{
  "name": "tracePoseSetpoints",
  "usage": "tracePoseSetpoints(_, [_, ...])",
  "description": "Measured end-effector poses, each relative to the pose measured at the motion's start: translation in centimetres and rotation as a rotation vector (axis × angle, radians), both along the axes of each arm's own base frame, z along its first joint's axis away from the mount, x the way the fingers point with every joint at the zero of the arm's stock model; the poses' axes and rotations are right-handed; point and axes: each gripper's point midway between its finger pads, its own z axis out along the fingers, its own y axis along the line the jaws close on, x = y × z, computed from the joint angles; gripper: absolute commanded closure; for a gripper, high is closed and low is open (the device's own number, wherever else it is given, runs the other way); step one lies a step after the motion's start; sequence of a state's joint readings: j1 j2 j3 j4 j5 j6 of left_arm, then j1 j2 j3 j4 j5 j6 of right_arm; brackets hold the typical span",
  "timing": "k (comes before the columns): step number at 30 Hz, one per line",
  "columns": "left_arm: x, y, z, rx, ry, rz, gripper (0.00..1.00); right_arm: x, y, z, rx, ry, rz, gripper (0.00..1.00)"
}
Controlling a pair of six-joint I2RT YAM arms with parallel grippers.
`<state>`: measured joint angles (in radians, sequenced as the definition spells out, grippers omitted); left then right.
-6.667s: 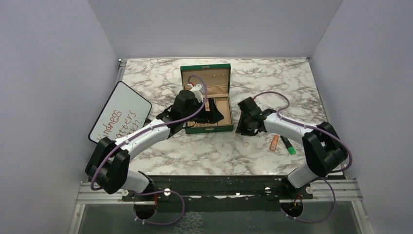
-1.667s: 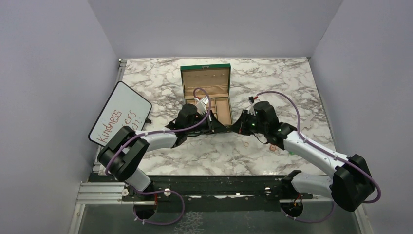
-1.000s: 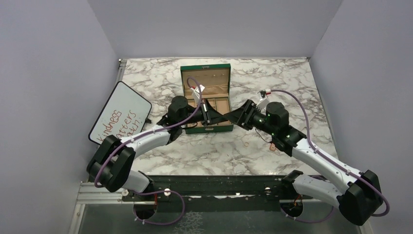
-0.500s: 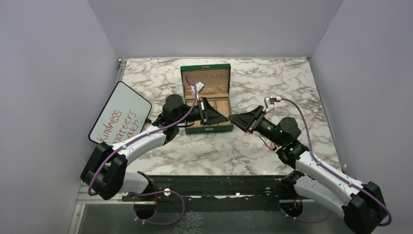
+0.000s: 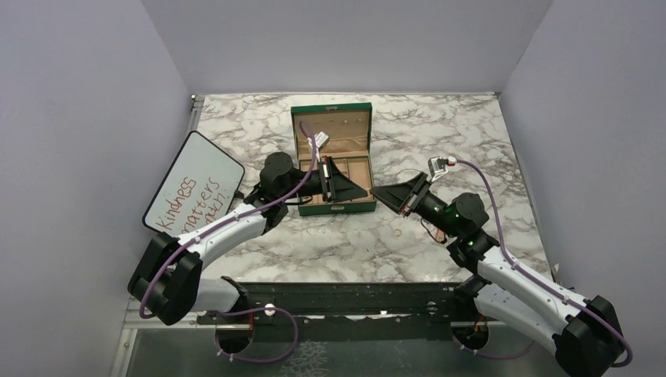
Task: Organize the mixed jewelry
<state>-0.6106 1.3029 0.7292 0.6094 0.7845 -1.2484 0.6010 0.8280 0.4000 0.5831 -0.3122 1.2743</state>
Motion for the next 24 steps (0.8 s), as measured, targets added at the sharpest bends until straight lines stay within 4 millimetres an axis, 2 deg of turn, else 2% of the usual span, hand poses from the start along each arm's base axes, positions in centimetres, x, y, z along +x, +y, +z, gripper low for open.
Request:
tracePoseSetpoints(3, [0.0, 0.0, 0.0, -0.001, -0.002, 0.000, 1.00, 0.0, 0.0, -0.3, -0.006, -0.005, -0.001, 0.86])
tracePoseSetpoints(6, [0.0, 0.0, 0.0, -0.002, -0.002, 0.000, 1.00, 0.0, 0.0, -0.4, -0.012, -0.008, -0.002, 0.99])
tracePoseSetpoints(9, [0.0, 0.0, 0.0, -0.002, -0.002, 0.001, 1.00, 0.0, 0.0, -0.5, -0.016, -0.010, -0.003, 1.00])
tracePoseSetpoints(15, [0.4, 0.2, 0.0, 0.000, -0.013, 0.017, 0.56, 0.1, 0.0, -1.0, -0.042, -0.007, -0.006, 0.99])
tracePoseSetpoints(18, [1.1, 1.0, -0.1, 0.003, -0.034, 0.055, 0.39, 0.5, 0.1, -1.6, -0.088, 0.011, -0.015, 0.99])
tracePoseSetpoints(22, [2.3, 2.8, -1.5, 0.024, -0.046, 0.136, 0.26, 1.3, 0.2, -2.2, -0.158, 0.028, -0.036, 0.99])
tracePoseSetpoints(24, [3.2, 3.7, -2.3, 0.043, -0.049, 0.178, 0.23, 1.8, 0.2, -2.9, -0.202, 0.040, -0.049, 0.99])
